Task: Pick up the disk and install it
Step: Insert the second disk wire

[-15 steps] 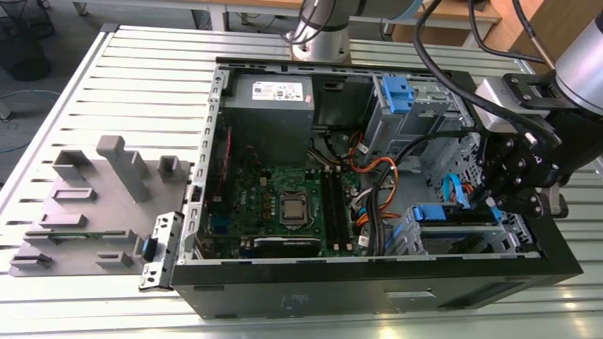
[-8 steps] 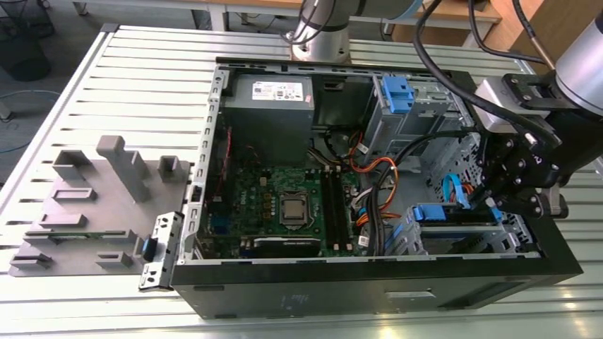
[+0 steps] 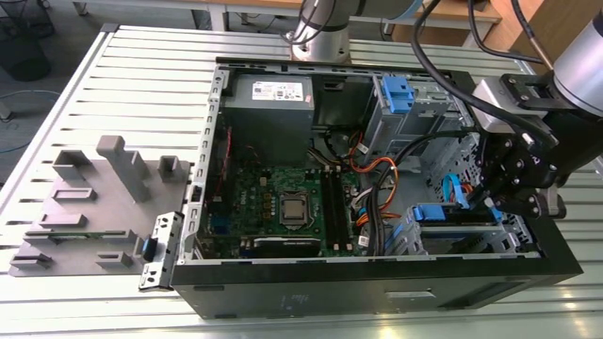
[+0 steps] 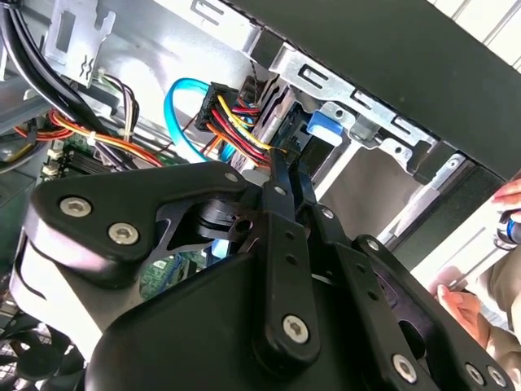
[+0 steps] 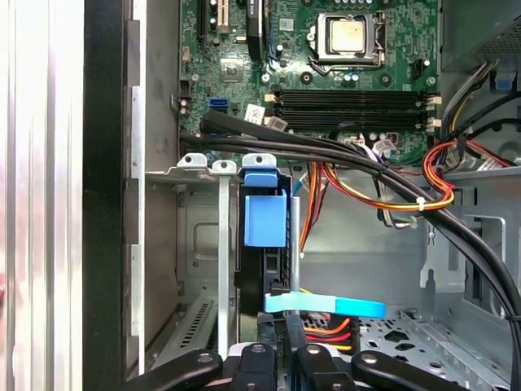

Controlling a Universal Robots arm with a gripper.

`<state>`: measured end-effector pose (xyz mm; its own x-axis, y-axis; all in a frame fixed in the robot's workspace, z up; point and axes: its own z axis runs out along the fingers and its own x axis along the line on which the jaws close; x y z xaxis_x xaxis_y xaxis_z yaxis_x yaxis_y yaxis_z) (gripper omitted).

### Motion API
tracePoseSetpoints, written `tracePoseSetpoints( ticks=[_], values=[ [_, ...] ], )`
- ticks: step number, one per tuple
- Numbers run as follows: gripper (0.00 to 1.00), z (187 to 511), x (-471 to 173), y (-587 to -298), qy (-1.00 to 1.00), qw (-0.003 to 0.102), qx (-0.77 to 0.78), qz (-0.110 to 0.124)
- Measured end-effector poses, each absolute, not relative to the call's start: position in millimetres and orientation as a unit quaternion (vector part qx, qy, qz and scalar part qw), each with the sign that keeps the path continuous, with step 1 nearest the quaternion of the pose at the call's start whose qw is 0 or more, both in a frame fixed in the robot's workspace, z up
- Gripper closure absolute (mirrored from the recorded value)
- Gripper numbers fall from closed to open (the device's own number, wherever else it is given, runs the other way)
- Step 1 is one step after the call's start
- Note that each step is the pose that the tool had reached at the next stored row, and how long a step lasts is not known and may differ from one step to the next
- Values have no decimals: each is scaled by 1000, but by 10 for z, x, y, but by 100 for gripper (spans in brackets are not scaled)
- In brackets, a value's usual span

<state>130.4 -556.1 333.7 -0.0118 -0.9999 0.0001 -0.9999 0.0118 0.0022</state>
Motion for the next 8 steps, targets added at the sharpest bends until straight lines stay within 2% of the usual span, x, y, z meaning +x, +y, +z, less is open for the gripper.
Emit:
tracePoseSetpoints(
  ticks=[8],
  values=[
    [84, 3324, 1304, -5562, -713, 1, 702, -1]
  ],
)
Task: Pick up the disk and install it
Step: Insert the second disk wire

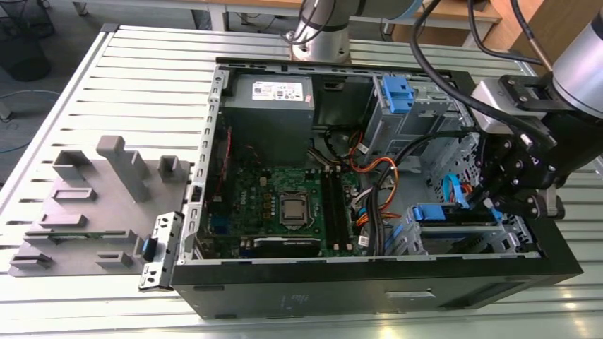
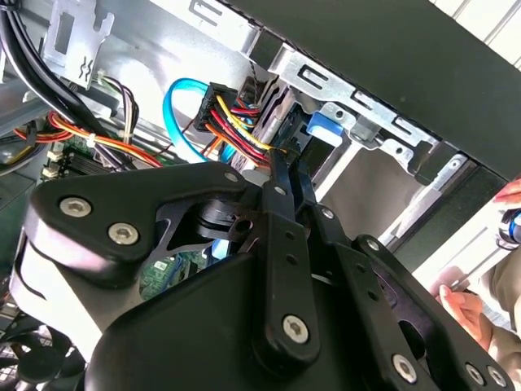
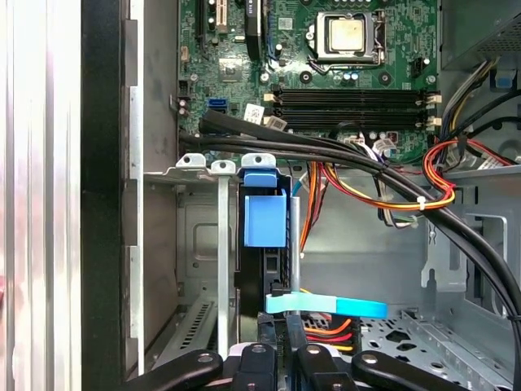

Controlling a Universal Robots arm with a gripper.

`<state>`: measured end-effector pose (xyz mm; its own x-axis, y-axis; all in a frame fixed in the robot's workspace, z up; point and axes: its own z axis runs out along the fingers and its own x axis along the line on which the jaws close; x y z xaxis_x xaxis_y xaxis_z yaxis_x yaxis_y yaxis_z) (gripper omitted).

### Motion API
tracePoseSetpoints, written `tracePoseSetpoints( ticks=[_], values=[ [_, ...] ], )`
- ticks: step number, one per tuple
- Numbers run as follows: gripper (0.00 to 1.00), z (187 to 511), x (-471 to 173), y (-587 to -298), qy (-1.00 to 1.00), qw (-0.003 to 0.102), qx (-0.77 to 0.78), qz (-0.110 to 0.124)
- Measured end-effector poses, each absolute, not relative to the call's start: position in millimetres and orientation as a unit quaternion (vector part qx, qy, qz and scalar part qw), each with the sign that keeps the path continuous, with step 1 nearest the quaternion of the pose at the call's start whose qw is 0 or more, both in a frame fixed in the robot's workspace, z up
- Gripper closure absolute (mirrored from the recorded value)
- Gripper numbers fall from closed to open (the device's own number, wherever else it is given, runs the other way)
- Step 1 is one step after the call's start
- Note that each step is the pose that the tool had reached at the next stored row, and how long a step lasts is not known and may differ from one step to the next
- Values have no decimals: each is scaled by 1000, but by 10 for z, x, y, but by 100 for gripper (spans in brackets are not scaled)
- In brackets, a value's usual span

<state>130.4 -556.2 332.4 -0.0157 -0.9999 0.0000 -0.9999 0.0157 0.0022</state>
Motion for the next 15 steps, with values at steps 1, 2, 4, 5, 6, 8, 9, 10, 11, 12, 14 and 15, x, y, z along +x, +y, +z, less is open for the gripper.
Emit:
tracePoseSetpoints(
  ticks=[1, 2, 4, 5, 6, 8, 9, 10, 11, 12, 14, 15],
  values=[
    [84, 3323, 1304, -5561, -713, 1, 702, -1],
    [84, 3323, 1304, -5562, -713, 1, 702, -1],
    [84, 3323, 1304, -5562, -713, 1, 702, -1],
    [84, 3323, 1304, -5562, -713, 1, 702, -1],
    [84, 3323, 1304, -5562, -713, 1, 702, -1],
    [82, 3323, 1304, -5562, -713, 1, 702, -1],
    [82, 3323, 1304, -5562, -713, 1, 702, -1],
    [76, 3323, 1304, -5562, -713, 1, 702, -1],
    [76, 3323, 1307, -5562, -713, 1, 702, -1],
    [76, 3322, 1311, -5562, -713, 1, 702, -1],
    [76, 3322, 1317, -5559, -713, 1, 702, -1],
    [76, 3323, 1319, -5559, -713, 1, 702, -1]
  ],
)
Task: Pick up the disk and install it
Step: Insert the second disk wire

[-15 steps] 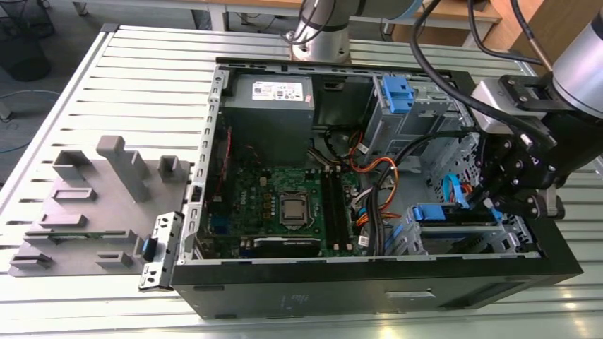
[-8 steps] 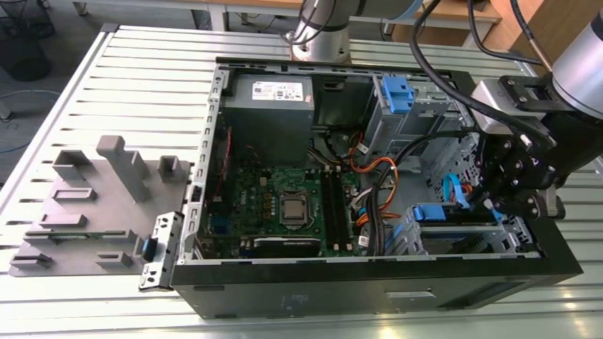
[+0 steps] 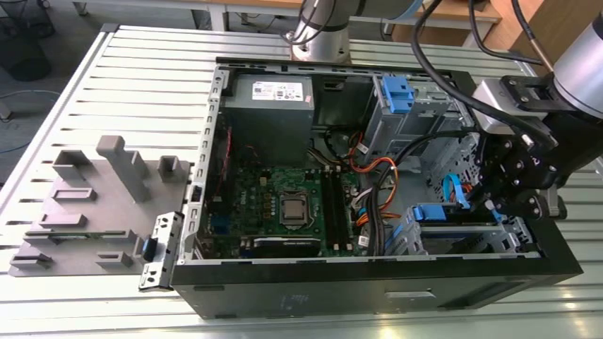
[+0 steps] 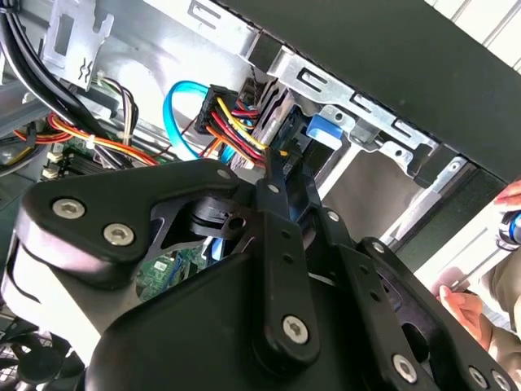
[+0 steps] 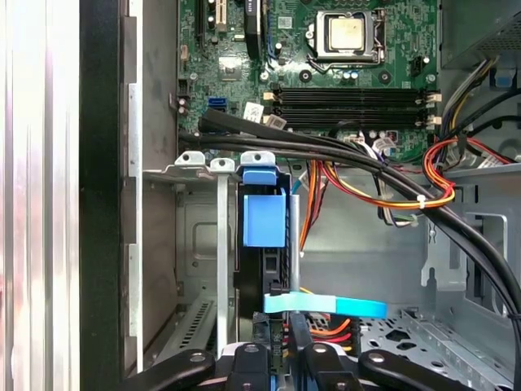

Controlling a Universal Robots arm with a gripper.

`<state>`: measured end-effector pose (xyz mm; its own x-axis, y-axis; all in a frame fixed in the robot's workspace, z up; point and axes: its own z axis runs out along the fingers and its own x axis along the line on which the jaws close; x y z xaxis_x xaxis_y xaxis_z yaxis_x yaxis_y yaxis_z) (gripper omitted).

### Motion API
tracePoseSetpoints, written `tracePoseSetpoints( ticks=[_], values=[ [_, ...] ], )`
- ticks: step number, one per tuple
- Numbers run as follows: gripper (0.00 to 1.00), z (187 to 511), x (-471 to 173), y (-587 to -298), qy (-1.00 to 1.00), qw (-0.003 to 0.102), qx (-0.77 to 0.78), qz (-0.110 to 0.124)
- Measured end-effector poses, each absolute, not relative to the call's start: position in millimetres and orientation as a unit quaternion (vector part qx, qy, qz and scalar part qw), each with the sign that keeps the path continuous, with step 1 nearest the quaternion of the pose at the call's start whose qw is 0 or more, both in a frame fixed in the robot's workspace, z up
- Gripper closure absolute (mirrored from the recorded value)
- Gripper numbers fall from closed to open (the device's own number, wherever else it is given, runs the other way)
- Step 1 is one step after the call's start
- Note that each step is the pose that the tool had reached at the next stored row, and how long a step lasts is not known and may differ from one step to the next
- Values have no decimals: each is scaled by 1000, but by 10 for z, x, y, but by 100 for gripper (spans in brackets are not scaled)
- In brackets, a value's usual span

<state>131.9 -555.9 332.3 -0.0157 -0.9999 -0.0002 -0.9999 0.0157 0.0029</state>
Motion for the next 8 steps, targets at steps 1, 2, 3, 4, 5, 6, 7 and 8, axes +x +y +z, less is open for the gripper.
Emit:
tracePoseSetpoints(
  ticks=[1, 2, 3, 4, 5, 6, 7, 8],
  values=[
    [76, 3332, 1319, -5558, -713, 1, 702, -1],
    [76, 3342, 1319, -5557, -713, 1, 702, -1],
    [76, 3346, 1320, -5556, -713, 1, 702, -1],
    [76, 3345, 1320, -5556, -713, 1, 702, -1],
    [76, 3345, 1320, -5556, -713, 1, 702, -1],
    [76, 3345, 1320, -5556, -713, 1, 702, -1],
    [76, 3344, 1320, -5556, -713, 1, 702, -1],
    [76, 3343, 1320, -5556, -713, 1, 702, -1]
  ],
)
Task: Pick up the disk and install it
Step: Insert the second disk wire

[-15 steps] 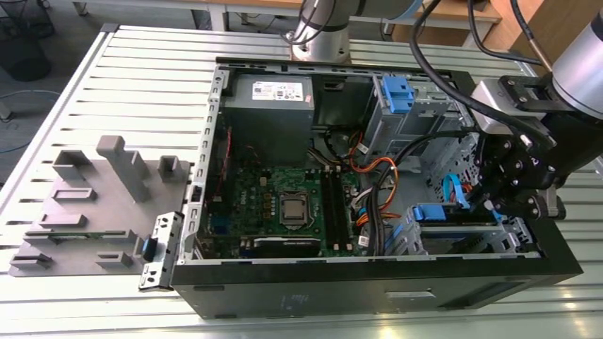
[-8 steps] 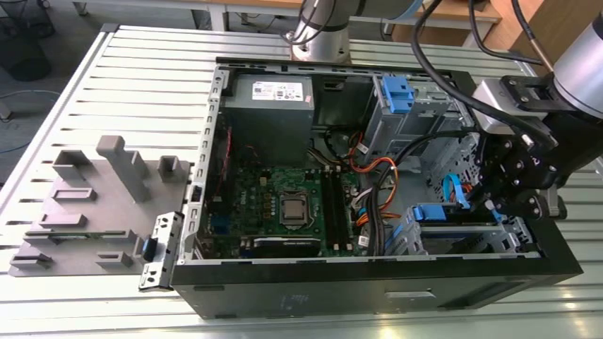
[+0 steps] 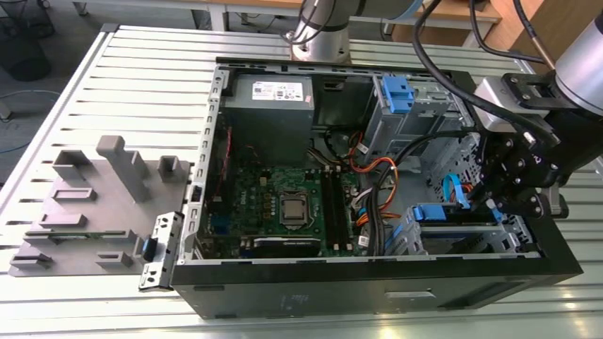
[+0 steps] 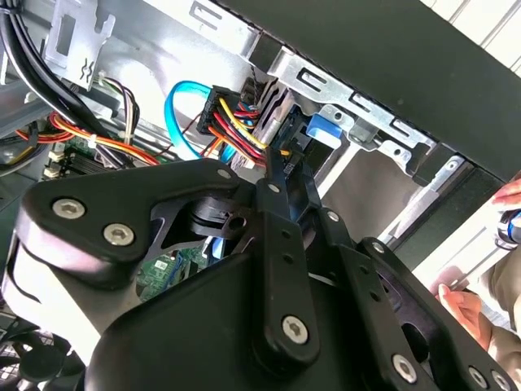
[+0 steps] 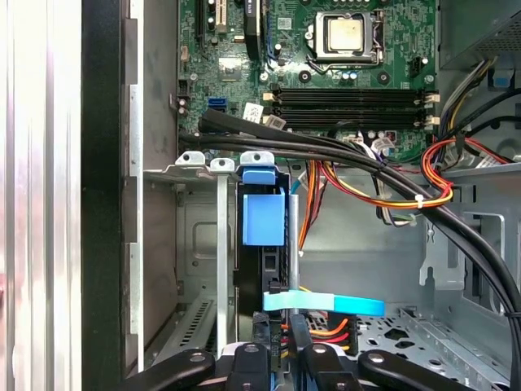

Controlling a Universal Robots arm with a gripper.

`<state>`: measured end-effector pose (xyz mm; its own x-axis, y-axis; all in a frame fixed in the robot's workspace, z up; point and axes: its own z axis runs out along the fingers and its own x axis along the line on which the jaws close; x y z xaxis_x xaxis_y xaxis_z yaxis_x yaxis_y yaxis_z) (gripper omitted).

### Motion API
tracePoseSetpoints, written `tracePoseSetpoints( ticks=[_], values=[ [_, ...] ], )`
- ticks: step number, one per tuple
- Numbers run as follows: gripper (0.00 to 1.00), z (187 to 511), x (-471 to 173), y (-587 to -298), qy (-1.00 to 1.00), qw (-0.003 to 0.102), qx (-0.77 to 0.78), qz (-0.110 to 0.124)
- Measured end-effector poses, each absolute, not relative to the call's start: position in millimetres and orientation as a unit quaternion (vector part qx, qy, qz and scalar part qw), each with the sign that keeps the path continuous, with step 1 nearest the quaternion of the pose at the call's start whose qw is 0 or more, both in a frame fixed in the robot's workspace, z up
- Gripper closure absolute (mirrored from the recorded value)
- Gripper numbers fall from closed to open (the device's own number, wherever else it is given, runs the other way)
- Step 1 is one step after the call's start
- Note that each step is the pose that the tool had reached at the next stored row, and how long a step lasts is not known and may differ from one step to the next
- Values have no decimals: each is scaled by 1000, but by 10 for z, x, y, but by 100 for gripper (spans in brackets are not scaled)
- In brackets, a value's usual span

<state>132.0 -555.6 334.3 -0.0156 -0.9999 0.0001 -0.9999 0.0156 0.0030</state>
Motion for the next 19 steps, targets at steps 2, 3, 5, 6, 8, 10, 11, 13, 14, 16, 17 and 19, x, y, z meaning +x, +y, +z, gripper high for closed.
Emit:
tracePoseSetpoints(
  ticks=[2, 3, 5, 6, 8, 10, 11, 13, 14, 16, 17, 19],
  values=[
    [76, 3342, 1319, -5556, -713, 1, 702, -1],
    [76, 3342, 1319, -5556, -713, 1, 702, -1],
    [76, 3342, 1319, -5556, -713, 1, 702, -1],
    [76, 3342, 1319, -5556, -713, 1, 702, -1],
    [76, 3342, 1318, -5556, -713, 1, 702, -1],
    [76, 3342, 1318, -5556, -713, 1, 702, -1],
    [75, 3342, 1318, -5556, -713, 1, 702, -1],
    [69, 3342, 1318, -5556, -713, 1, 702, -1],
    [69, 3342, 1318, -5556, -713, 1, 702, -1],
    [69, 3341, 1321, -5555, -713, 1, 702, -1],
    [69, 3340, 1328, -5552, -713, 1, 701, -1],
    [69, 3336, 1349, -5544, -713, 1, 702, -1]
  ],
)
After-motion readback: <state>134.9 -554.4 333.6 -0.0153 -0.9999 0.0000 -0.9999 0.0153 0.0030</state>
